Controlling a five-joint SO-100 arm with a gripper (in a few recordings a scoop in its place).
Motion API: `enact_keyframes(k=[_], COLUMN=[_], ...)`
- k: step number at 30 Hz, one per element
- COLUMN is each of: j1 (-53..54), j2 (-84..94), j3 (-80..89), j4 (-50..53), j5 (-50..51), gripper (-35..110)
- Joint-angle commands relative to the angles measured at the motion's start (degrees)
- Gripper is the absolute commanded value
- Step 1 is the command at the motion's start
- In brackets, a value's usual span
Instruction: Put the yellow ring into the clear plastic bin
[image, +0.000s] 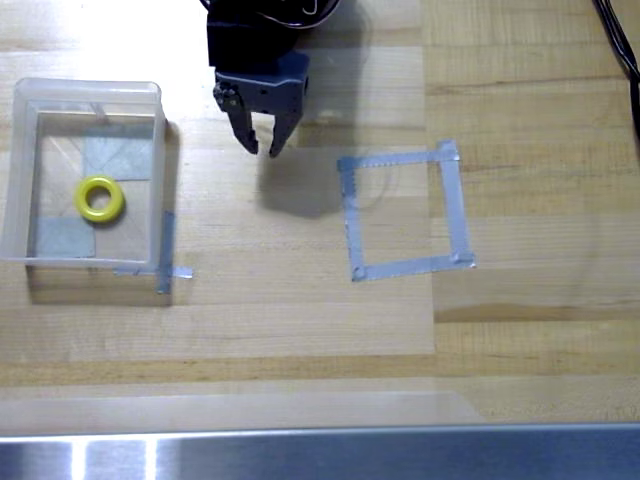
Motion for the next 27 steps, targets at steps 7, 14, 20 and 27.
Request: enact_keyframes(k=[7,14,20,27], j1=[2.6,1.9,1.9,0.1], j2=[1.6,1.6,1.6,1.6], j3=[3.9,4.5,4.5,4.4], j4=[-1.3,-0.8,-0.6,-1.1], j5=[0.4,0.3,0.3,-1.9], gripper=[0,0,0,1])
